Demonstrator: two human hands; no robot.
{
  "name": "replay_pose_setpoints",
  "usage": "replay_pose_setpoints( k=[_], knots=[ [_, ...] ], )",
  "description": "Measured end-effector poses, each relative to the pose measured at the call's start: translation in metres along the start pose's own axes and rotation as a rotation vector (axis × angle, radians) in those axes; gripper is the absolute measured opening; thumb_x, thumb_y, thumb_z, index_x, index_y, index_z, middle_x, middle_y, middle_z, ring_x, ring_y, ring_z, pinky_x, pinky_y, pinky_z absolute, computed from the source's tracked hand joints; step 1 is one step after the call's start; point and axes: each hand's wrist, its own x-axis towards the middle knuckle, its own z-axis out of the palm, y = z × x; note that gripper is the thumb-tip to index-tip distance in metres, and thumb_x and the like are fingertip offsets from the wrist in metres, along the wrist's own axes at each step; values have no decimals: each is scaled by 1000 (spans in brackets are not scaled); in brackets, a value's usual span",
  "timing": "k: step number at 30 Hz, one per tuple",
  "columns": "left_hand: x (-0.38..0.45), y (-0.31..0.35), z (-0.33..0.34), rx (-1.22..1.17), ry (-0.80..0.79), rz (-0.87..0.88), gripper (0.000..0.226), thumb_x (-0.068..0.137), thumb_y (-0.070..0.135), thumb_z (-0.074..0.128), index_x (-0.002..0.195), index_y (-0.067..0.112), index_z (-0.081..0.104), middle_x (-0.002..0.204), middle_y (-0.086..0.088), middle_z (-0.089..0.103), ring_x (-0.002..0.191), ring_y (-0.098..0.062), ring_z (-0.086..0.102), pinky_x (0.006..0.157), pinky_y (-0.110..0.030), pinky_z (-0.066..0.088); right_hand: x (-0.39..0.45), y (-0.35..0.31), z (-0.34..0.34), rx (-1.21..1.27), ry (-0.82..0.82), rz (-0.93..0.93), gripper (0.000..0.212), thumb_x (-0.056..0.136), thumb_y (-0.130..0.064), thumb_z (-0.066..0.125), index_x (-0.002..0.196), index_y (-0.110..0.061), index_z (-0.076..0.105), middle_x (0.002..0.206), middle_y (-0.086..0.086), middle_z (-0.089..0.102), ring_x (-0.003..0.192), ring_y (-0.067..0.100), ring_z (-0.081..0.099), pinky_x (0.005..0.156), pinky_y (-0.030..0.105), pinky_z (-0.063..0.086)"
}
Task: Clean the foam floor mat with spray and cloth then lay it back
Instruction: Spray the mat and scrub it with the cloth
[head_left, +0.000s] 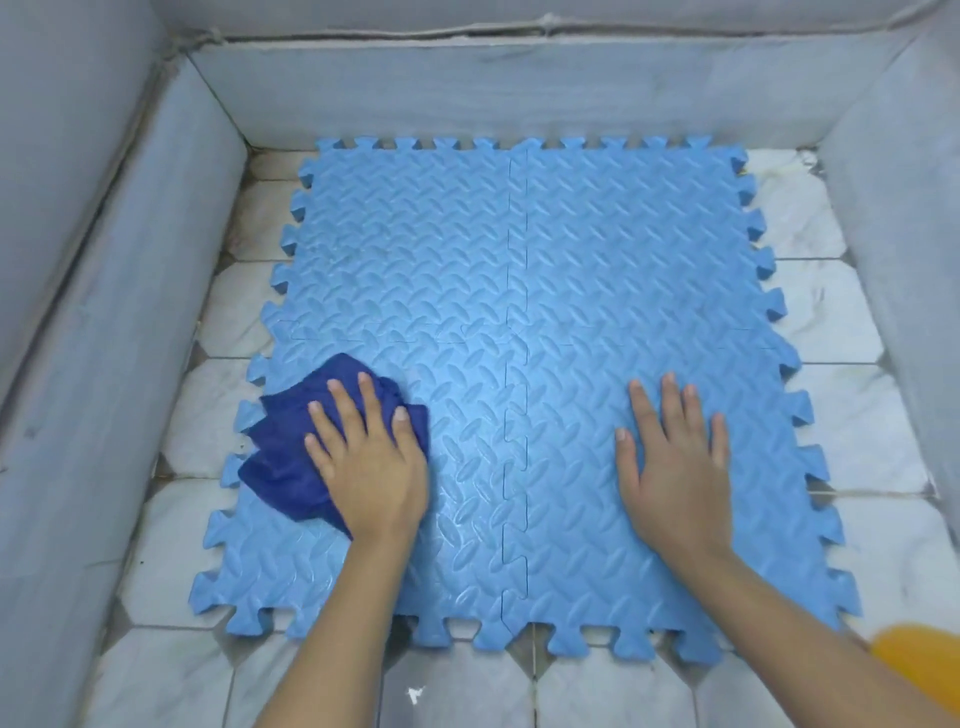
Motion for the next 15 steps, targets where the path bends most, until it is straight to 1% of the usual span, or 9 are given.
replay_pose_setpoints(
  k=[2, 4, 6, 8, 9, 10, 12, 14, 15],
  knots=[
    [-17, 46, 14, 22, -49, 246, 62, 97, 48, 13, 154, 24, 17, 161, -5, 11, 148, -31, 6, 119, -48, 3, -1, 0, -1, 16, 2, -1, 56, 100, -42, 28, 152, -23, 34, 161, 9, 27, 150, 27, 20, 120, 51, 15],
    [-32, 89, 28, 44, -89, 434, 61, 97, 47, 17, 153, 23, 21, 161, -5, 14, 148, -30, 9, 118, -47, 3, 0, 2, 0, 26, -4, 2, 56, 100, -43, 28, 153, -25, 32, 161, 7, 26, 151, 24, 18, 121, 50, 13],
    [-34, 113, 33, 42, -121, 536, 60, 97, 46, 21, 152, 23, 25, 160, -5, 18, 147, -30, 15, 117, -46, 6, 0, 3, 0, 29, -8, 3, 56, 100, -44, 27, 153, -26, 31, 162, 6, 24, 151, 23, 16, 122, 49, 12],
    [-22, 110, 31, 48, -153, 586, 58, 98, 47, 20, 153, 27, 21, 161, -2, 14, 148, -25, 11, 119, -44, 5, 0, 4, 0, 38, -8, 2, 56, 100, -44, 28, 153, -27, 30, 163, 5, 23, 152, 22, 15, 122, 48, 11],
    [-10, 100, 27, 57, -155, 574, 58, 98, 48, 18, 153, 30, 17, 162, 0, 9, 149, -22, 7, 120, -43, 3, 0, 4, 0, 42, -8, -1, 56, 100, -44, 29, 153, -27, 30, 163, 5, 23, 152, 22, 14, 122, 48, 11],
    [4, 86, 24, 69, -139, 521, 58, 98, 49, 15, 153, 31, 13, 162, 0, 6, 149, -21, 4, 120, -43, 1, -1, 5, 0, 48, -11, -4, 56, 100, -44, 29, 154, -27, 30, 163, 5, 22, 152, 21, 14, 122, 48, 10],
    [35, 49, 13, 93, -57, 315, 58, 99, 48, 13, 154, 29, 11, 162, -2, 6, 149, -23, 4, 120, -45, 2, -1, 4, -1, 59, -17, -7, 56, 100, -44, 27, 154, -27, 29, 163, 5, 22, 152, 21, 13, 122, 47, 9],
    [57, 4, -1, 95, 9, 88, 57, 100, 44, 18, 153, 24, 15, 161, -7, 12, 148, -27, 9, 119, -49, 6, -1, 4, -1, 53, -16, -11, 56, 100, -45, 26, 154, -27, 29, 163, 5, 22, 152, 22, 14, 122, 47, 8],
    [60, -16, -8, 86, 16, -5, 56, 101, 43, 20, 153, 23, 16, 161, -8, 13, 148, -29, 9, 118, -51, 6, -1, 4, -1, 49, -15, -13, 56, 101, -45, 26, 154, -27, 30, 163, 5, 22, 152, 22, 14, 122, 47, 9]
  ],
)
